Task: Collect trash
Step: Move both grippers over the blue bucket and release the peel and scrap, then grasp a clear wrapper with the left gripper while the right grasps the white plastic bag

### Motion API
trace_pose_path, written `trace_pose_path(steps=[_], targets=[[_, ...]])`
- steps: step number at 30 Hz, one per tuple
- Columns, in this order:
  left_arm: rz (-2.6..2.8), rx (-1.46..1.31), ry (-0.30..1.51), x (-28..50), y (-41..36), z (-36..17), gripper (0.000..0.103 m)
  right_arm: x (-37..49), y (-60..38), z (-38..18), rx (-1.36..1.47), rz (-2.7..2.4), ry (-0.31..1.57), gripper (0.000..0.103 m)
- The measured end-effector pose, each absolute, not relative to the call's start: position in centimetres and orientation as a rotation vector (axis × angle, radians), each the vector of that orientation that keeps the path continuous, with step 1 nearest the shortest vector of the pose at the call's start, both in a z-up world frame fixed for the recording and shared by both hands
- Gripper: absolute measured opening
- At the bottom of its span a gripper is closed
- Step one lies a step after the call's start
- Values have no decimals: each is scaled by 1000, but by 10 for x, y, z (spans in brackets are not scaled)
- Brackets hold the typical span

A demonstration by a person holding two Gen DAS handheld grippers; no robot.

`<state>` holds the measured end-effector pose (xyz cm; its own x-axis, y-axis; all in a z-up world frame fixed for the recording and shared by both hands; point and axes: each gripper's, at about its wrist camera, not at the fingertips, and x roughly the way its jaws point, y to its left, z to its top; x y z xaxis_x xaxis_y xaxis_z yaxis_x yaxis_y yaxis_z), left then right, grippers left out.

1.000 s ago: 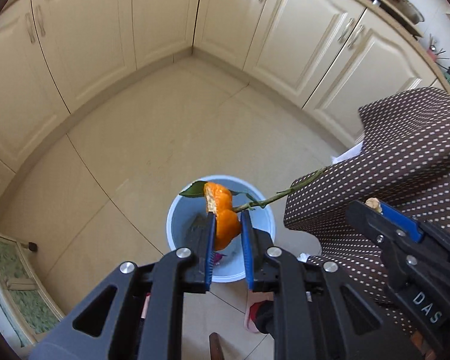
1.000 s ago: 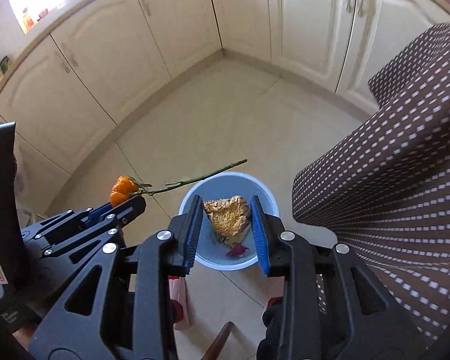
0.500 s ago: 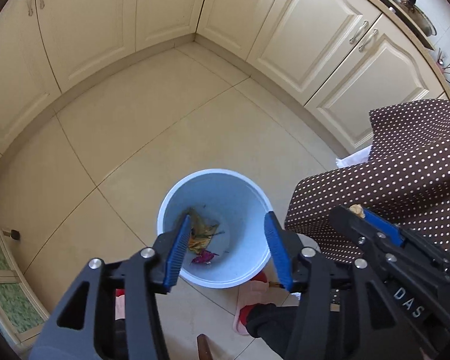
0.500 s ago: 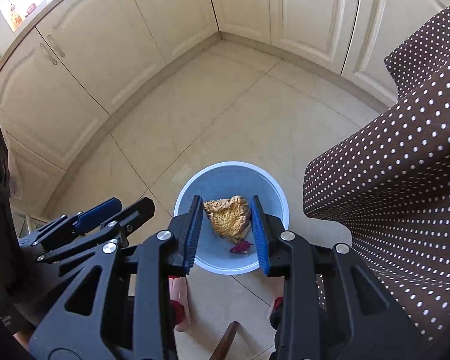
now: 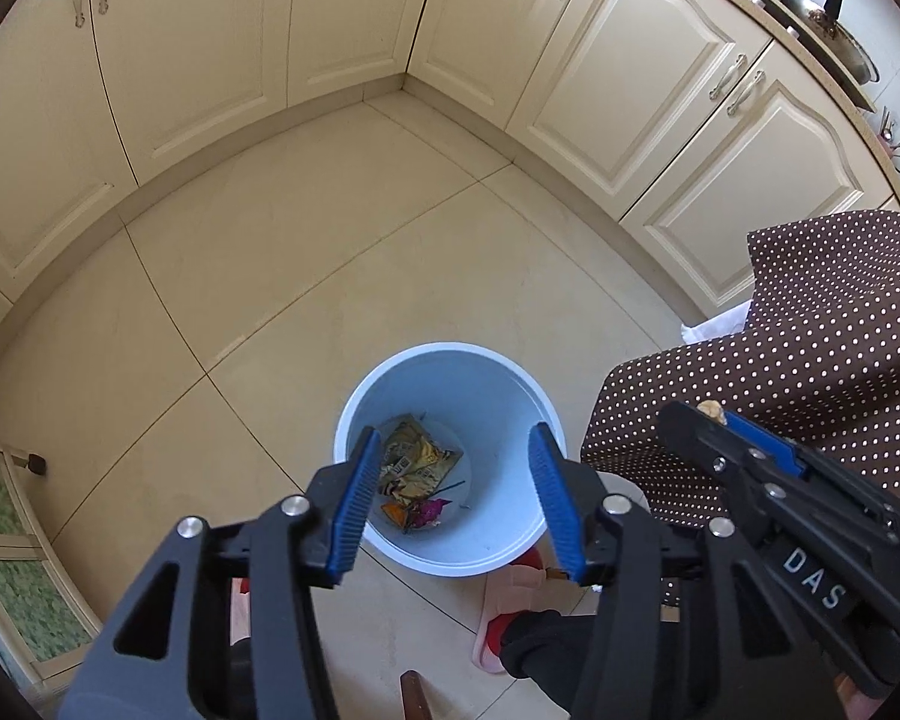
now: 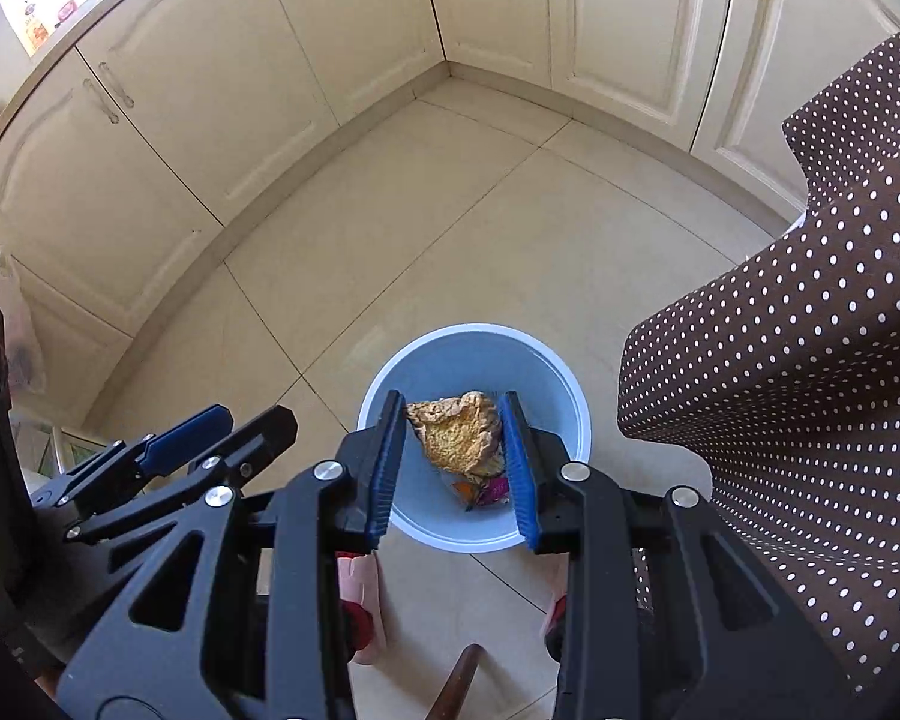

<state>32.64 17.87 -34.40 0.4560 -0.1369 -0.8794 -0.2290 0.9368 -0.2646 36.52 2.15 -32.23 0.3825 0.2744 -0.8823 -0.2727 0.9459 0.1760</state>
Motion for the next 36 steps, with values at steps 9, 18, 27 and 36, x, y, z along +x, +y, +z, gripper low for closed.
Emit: trace_pose_path(steps=[9, 18, 27, 36], targets=[[71, -377, 1087, 324, 187, -338, 50, 365, 22, -314, 2, 344, 1088, 45], [65, -355, 1040, 313, 181, -311, 50, 353, 6, -287, 11, 345, 1045, 45], [-10, -295, 911, 286, 138, -231, 50, 309, -54, -206, 30, 282, 871, 45], [-223, -165, 757, 249, 21, -132, 56, 231, -163, -117, 66, 125, 645, 48]])
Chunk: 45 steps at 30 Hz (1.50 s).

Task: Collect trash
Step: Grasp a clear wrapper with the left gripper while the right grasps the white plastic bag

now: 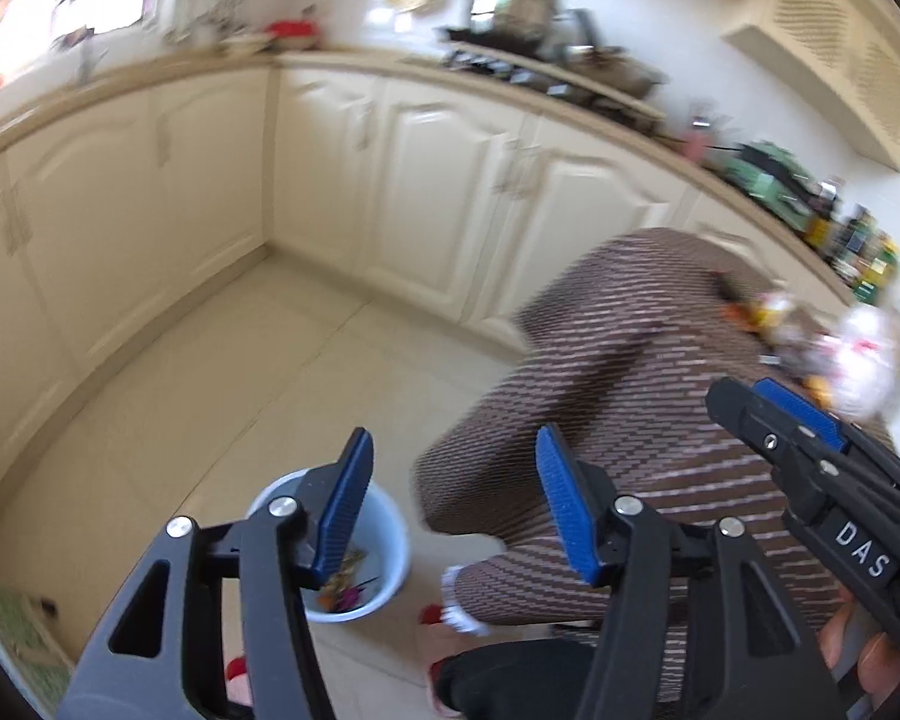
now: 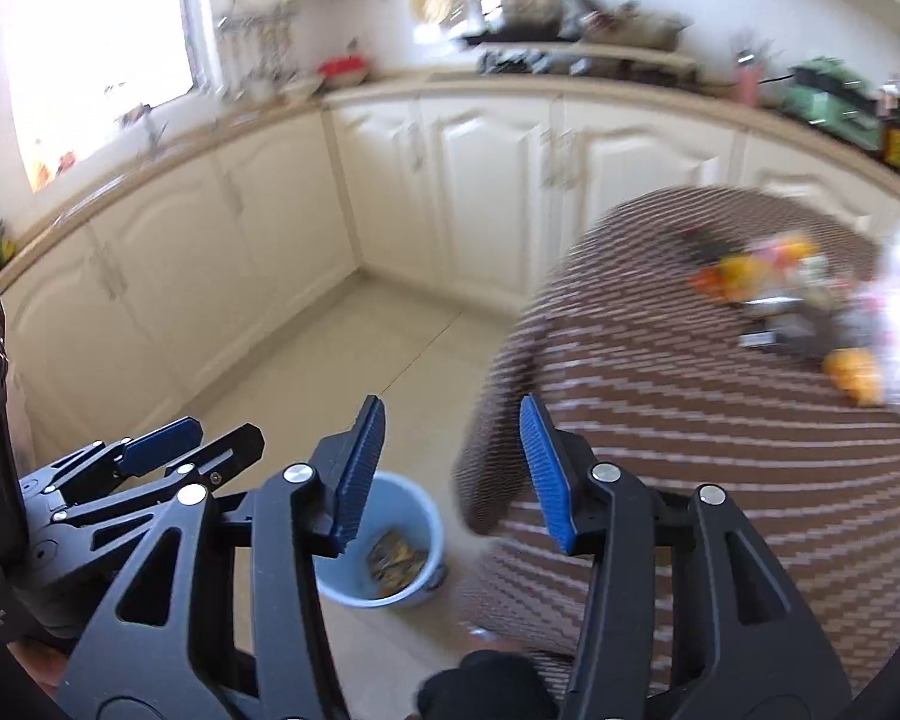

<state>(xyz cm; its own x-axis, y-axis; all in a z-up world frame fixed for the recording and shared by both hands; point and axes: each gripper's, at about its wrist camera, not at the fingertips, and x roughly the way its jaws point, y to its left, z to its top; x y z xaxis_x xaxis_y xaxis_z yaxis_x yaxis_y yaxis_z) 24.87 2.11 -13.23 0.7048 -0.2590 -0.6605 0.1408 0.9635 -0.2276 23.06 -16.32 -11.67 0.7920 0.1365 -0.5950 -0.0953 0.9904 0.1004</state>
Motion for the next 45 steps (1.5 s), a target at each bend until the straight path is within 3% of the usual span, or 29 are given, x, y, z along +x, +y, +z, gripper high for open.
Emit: trace_pose_path(steps=[8, 14, 22, 31, 32, 33, 36, 45], targets=[[-405, -74, 687, 232, -89, -76, 63, 158, -285, -73, 109, -136, 497, 52], [-544, -62, 658, 232, -176, -47, 65, 129, -372, -72, 171, -309, 469, 55], [-642, -32, 657, 248, -276, -41, 65, 120, -433, -87, 246, -374, 484, 56], [-699, -51, 661, 271, -321, -42, 64, 128, -465, -93, 282, -373, 487, 57], [-705, -58, 670, 274, -321, -43, 51, 130, -465, -93, 282, -369, 489, 57], [-711, -62, 691, 279, -324, -45, 24, 132, -465, -92, 285, -366, 490, 57], [-782, -104, 715, 283, -324, -47, 5, 138, -461, -91, 286, -347, 494, 58], [-767, -297, 428, 260, -261, -19, 2, 156, -438, -86, 262, -292, 499, 63]])
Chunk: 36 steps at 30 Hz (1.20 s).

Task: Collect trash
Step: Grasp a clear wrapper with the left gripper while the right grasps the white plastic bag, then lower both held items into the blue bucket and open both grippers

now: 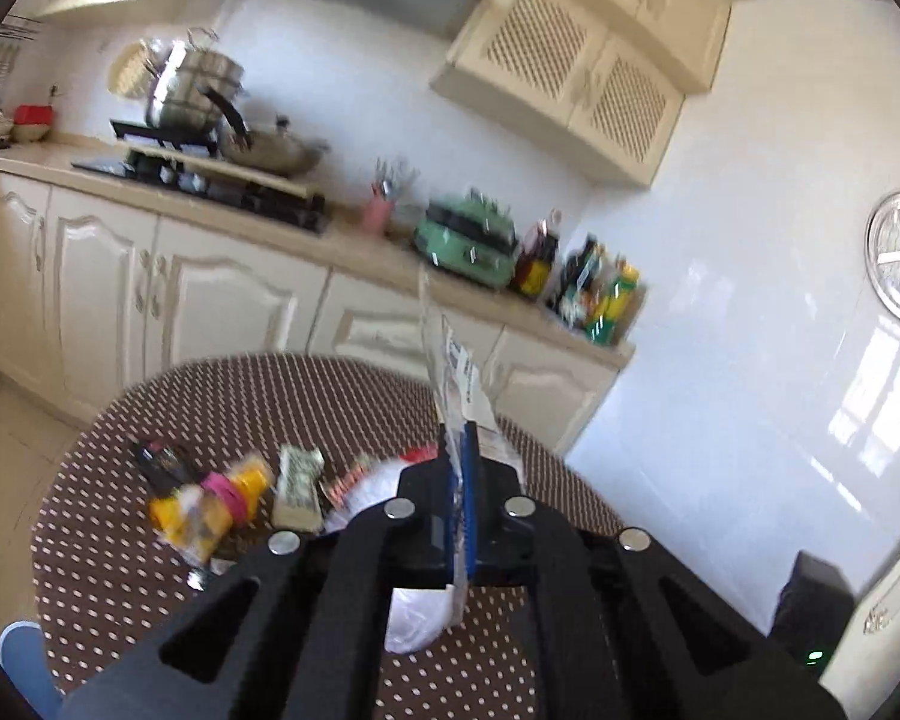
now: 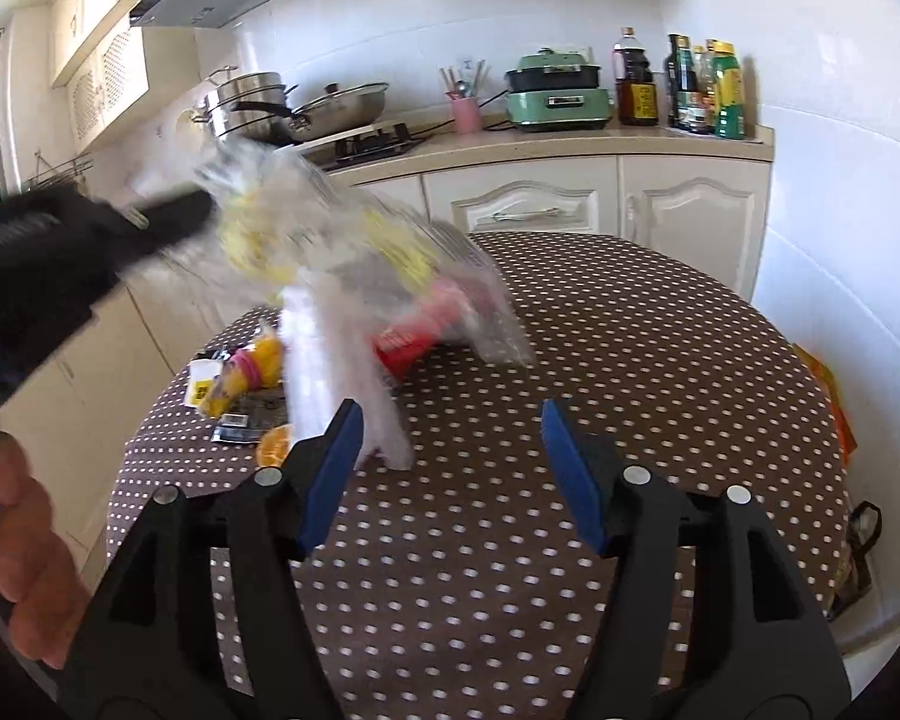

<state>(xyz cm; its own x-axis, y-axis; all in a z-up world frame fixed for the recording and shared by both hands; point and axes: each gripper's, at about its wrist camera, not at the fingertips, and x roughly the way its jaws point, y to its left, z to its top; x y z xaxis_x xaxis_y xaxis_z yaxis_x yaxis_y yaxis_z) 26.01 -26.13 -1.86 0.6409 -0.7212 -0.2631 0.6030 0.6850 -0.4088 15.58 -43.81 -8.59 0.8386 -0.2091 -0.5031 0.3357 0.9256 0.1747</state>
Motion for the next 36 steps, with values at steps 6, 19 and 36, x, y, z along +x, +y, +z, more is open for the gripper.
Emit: trace_pose_path(steps=[6, 19, 36], targets=[[-652, -368, 279, 256, -208, -4, 2, 190, -422, -84, 284, -200, 530, 67], [-497, -427, 319, 277, -133, -23, 2, 222, -390, -78, 234, -244, 523, 26], [-132, -428, 279, 236, 66, -44, 2, 244, -164, -54, 82, 117, 479, 26]])
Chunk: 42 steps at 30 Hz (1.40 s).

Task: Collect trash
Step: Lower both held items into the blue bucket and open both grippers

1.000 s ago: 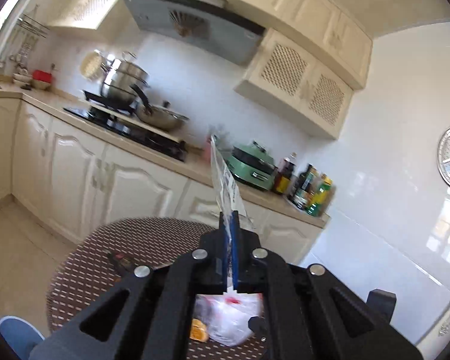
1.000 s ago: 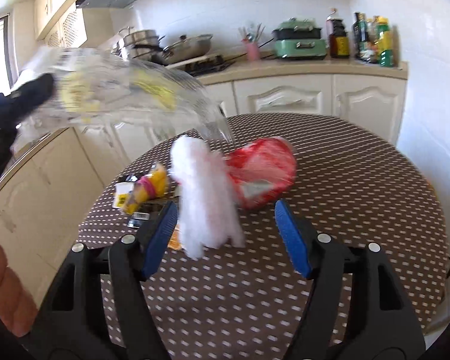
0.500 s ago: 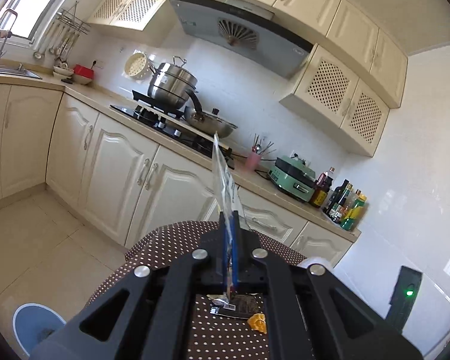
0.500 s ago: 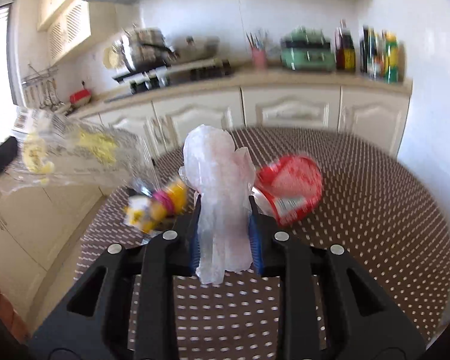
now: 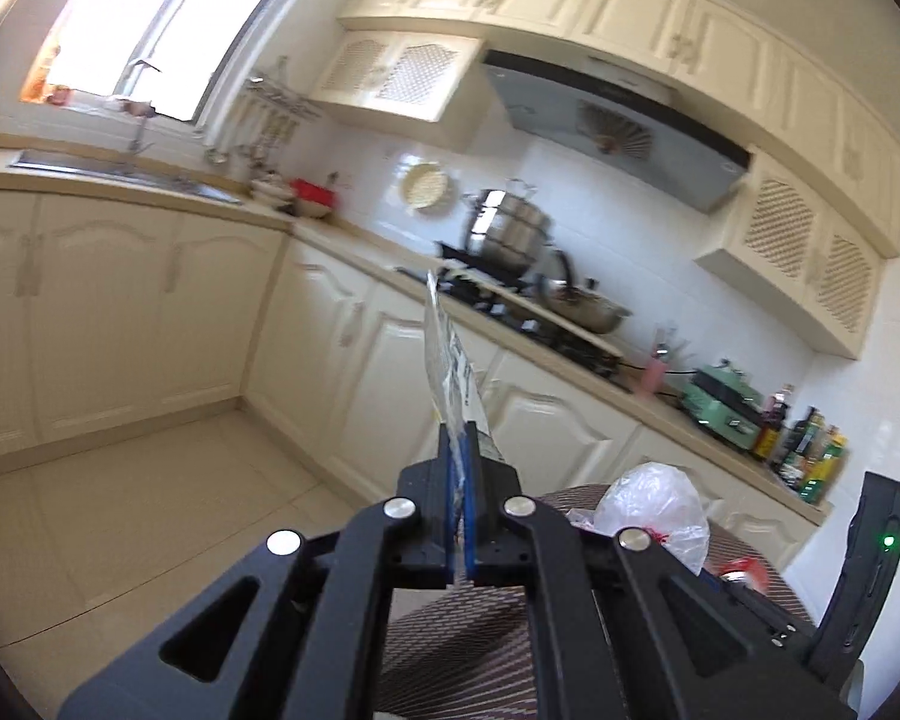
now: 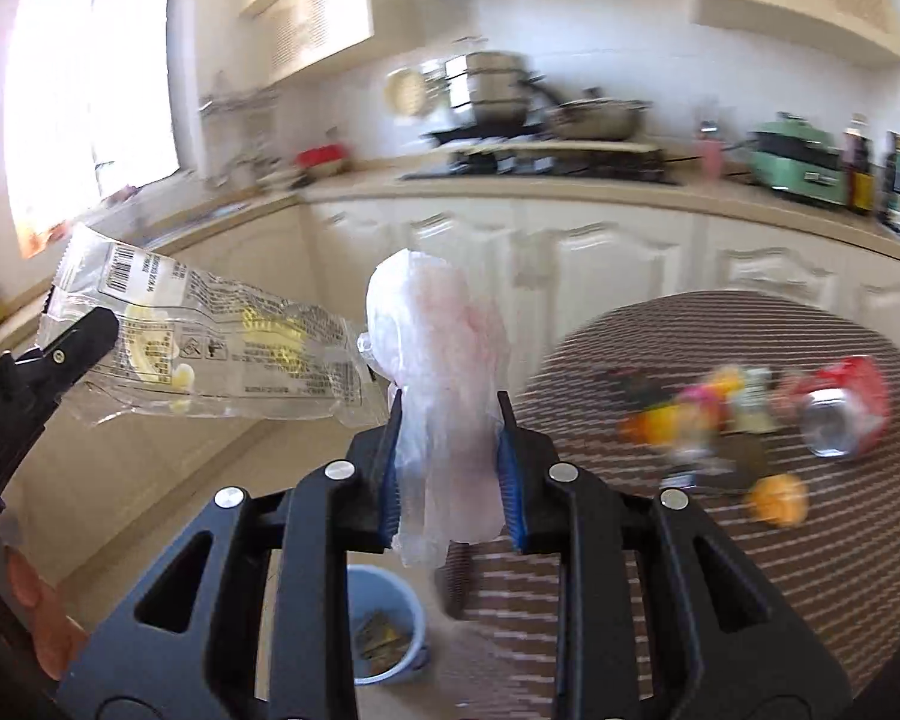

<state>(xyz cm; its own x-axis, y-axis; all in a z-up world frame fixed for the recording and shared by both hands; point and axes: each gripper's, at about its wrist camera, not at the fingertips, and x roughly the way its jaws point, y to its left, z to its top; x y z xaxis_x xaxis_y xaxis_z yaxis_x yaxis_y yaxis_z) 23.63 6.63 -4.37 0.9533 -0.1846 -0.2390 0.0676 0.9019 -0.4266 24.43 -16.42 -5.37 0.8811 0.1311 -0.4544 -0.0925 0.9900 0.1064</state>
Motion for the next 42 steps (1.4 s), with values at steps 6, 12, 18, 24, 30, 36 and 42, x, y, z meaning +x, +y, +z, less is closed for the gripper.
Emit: trace_pose_path(steps=[6, 12, 18, 24, 30, 36, 42], targets=[[21, -472, 409, 246, 144, -97, 2, 269, -83, -98, 30, 234, 596, 26], [86, -503, 590, 275, 183, -172, 2, 297, -33, -160, -19, 293, 737, 26], [118, -500, 772, 306, 197, -245, 2, 319, -5, -226, -57, 299, 865, 26], [116, -474, 905, 329, 197, -310, 3, 348, 1, -273, -57, 290, 957, 27], [90, -471, 958, 349, 195, -340, 5, 360, 1, -303, -45, 279, 1008, 27], [68, -449, 993, 353, 186, -350, 28, 368, -4, -321, -34, 266, 1038, 27], [63, -433, 1013, 353, 184, -352, 41, 370, -6, -327, -13, 279, 1043, 27]])
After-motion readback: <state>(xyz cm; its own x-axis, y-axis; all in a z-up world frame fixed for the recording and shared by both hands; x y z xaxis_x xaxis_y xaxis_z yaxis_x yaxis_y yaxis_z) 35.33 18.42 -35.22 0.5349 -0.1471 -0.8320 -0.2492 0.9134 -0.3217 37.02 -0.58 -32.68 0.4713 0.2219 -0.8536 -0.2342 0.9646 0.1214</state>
